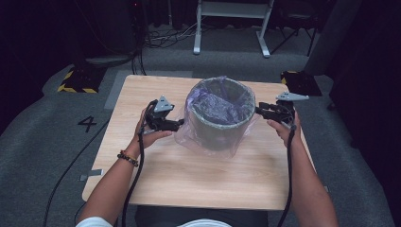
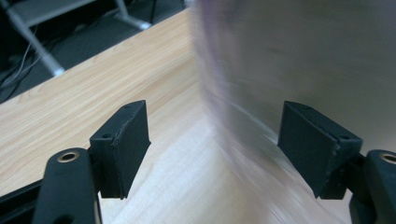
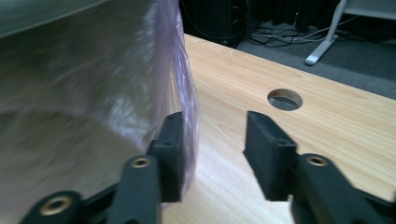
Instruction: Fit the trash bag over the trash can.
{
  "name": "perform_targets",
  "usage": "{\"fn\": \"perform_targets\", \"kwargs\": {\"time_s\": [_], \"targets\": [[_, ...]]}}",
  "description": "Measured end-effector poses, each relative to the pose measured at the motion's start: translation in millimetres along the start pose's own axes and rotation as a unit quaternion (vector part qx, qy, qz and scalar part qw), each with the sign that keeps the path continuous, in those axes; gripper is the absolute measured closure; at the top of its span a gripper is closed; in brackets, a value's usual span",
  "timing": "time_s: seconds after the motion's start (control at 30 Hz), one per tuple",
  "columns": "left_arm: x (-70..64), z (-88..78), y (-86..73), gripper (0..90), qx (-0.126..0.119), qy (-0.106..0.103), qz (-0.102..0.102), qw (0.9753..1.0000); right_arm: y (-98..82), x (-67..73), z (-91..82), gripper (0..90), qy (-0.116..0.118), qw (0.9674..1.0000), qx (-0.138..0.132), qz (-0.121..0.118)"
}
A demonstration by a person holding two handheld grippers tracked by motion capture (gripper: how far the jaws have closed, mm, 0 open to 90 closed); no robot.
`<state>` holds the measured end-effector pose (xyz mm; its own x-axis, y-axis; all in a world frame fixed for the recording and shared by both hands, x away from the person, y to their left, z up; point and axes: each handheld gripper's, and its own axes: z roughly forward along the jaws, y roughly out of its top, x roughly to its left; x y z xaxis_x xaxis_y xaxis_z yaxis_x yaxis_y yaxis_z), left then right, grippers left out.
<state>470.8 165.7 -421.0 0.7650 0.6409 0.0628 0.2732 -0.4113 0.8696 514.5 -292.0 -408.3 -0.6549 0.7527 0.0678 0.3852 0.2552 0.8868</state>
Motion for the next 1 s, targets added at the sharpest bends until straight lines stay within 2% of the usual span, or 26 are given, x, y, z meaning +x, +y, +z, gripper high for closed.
{"fn": "perform_targets", "kwargs": {"time_s": [0.07,0.17,0.27,0.33,0.4,0.43,0.5,0.53,0.57,0.63,0.67,0.73,0.77,0.83,0.93,1.0], "targets": [[-4.1,-7.1,-4.8,21.9,-0.006,-0.032,0.000,0.9995,-2.2,2.9,-6.6,45.0,-0.016,0.9997,0.012,-0.015],[-16.4,-7.9,-10.3,20.7,0.001,-0.071,0.006,0.9974,-7.5,6.7,-16.4,37.0,-0.016,0.9994,0.011,-0.028],[-28.4,-2.0,-12.7,21.6,0.016,-0.088,0.021,0.9958,-13.4,14.0,-24.0,33.5,0.011,0.9992,-0.002,-0.039],[-33.1,3.6,-13.1,25.6,0.027,-0.086,0.030,0.9955,-17.1,20.7,-24.2,32.4,0.035,0.9984,-0.001,-0.045],[-36.7,8.1,-13.3,39.0,0.036,-0.084,0.040,0.9950,-20.6,31.2,-23.9,31.8,0.065,0.9963,-0.004,-0.056],[-38.5,10.0,-13.0,41.9,0.038,-0.084,0.043,0.9948,-22.5,38.0,-23.5,31.8,0.080,0.9947,-0.004,-0.065],[-42.7,13.6,-12.0,59.2,0.048,-0.068,0.059,0.9947,-27.5,52.8,-22.0,31.7,0.103,0.9911,0.000,-0.085],[-44.7,14.9,-12.0,63.6,0.052,-0.067,0.064,0.9944,-30.3,59.6,-20.6,31.8,0.116,0.9889,0.004,-0.093],[-46.0,16.4,-12.3,72.5,0.050,-0.067,0.069,0.9941,-33.5,66.3,-19.2,31.8,0.124,0.9872,0.007,-0.100],[-49.0,19.7,-13.5,83.7,0.051,-0.069,0.072,0.9937,-40.1,77.1,-15.2,32.2,0.138,0.9856,0.012,-0.098],[-50.5,21.0,-14.7,89.4,0.049,-0.067,0.077,0.9935,-43.0,82.6,-13.0,33.5,0.142,0.9844,0.017,-0.103],[-52.7,24.3,-16.6,90.0,0.053,-0.069,0.077,0.9932,-47.1,92.2,-9.4,39.7,0.131,0.9843,0.021,-0.116],[-53.1,25.3,-17.3,90.0,0.055,-0.072,0.079,0.9928,-48.9,94.7,-7.4,44.3,0.130,0.9851,0.019,-0.111],[-54.8,27.4,-18.6,90.0,0.057,-0.077,0.078,0.9923,-52.7,97.6,-4.9,55.8,0.117,0.9876,0.013,-0.104],[-57.7,29.8,-20.4,90.0,0.068,-0.083,0.091,0.9901,-56.8,98.0,-2.9,76.6,0.101,0.9900,0.005,-0.099],[-59.4,31.2,-22.7,90.0,0.073,-0.082,0.093,0.9896,-58.4,96.4,-2.0,88.5,0.099,0.9902,0.003,-0.099]]}}
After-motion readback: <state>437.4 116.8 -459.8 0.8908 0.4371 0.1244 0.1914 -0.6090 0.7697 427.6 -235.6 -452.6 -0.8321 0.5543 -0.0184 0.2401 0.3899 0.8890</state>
